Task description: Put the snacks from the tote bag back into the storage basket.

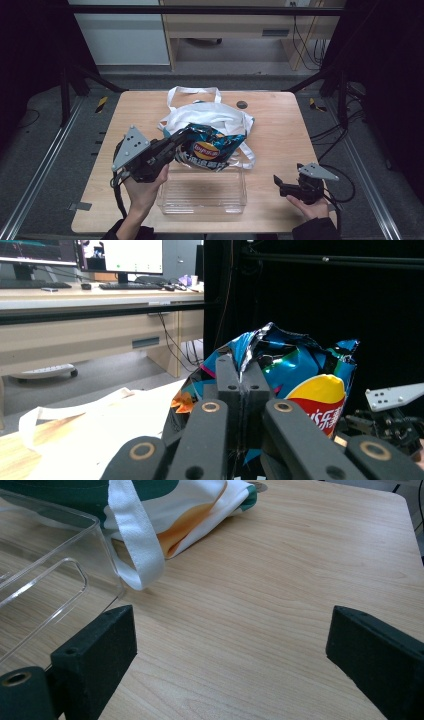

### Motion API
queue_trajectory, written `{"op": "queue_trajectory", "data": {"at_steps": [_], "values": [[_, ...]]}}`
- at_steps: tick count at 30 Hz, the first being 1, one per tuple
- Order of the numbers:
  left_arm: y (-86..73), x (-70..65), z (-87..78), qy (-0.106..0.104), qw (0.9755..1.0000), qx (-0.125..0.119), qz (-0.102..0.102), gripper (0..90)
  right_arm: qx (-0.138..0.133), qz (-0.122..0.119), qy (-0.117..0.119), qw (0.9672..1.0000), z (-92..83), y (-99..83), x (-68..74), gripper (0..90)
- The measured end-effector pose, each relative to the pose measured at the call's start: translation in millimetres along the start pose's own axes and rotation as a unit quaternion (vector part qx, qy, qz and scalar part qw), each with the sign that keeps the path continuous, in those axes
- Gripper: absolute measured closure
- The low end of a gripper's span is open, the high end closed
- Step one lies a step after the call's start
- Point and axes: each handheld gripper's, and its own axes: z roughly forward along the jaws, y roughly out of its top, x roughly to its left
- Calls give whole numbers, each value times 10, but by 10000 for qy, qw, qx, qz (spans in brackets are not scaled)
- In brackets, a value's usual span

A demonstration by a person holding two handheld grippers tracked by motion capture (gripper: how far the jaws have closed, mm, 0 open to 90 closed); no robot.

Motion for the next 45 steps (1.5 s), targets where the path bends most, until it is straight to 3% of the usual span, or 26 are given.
{"op": "queue_trajectory", "data": {"at_steps": [19, 45], "values": [[-252, -39, -85, -45, 9994, 333, -20, 898, 7, 12, -12, 10000, -5, -1, -1, 65], [-693, -72, 25, -139, 9950, 962, -218, 898, 4, -15, -5, 10000, -11, 0, 5, 67]]}}
